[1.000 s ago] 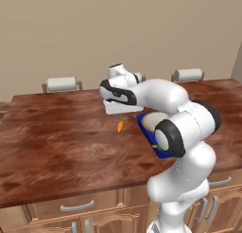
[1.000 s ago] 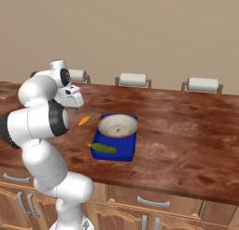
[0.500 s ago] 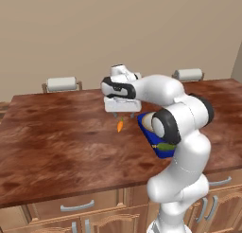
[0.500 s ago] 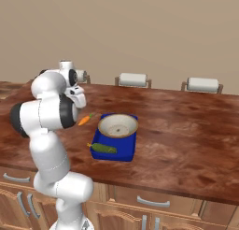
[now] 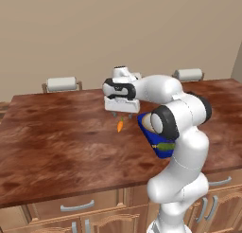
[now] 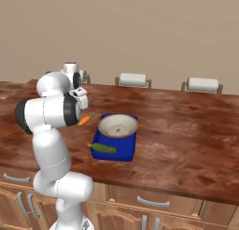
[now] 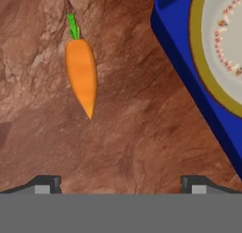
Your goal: Place the two vegetables and bowl onto the tray for setting up a vegetable dip station.
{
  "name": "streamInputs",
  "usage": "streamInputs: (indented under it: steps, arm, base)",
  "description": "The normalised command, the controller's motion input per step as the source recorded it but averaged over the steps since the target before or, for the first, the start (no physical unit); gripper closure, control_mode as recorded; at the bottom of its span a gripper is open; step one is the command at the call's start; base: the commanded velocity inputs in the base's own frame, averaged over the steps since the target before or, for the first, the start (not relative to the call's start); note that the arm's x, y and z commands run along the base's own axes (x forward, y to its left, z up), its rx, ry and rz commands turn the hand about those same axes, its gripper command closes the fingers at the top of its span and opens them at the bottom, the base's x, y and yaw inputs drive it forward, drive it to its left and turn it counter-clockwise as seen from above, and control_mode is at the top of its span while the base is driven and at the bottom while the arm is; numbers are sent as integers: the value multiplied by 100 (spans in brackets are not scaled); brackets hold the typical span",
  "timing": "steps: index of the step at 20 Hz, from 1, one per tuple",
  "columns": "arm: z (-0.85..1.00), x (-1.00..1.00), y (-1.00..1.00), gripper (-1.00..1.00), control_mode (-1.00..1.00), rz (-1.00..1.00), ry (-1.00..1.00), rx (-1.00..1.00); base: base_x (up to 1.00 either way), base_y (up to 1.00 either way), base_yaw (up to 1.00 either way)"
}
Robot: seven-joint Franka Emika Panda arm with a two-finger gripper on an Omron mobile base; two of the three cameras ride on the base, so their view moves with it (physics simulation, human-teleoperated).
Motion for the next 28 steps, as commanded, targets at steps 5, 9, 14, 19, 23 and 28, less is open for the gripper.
streamInputs:
  steps: [5, 9, 14, 19, 23, 28]
  arm:
    - [-14, 16, 0, -100, -100, 0, -16, 2]
    - [-17, 26, 0, -100, -100, -1, -4, 1]
    - [-19, 31, -6, -100, -100, -1, 0, 0]
    - [-19, 34, -4, -100, -100, -1, 0, 0]
    - [-20, 26, 0, -100, -100, -1, 0, 0]
    - [-24, 20, 0, -100, -100, -2, 0, 0]
  base:
    - [0, 0, 0]
    - [0, 0, 0]
    - [0, 0, 0]
    - [0, 0, 0]
    - [0, 0, 0]
    - [0, 0, 0]
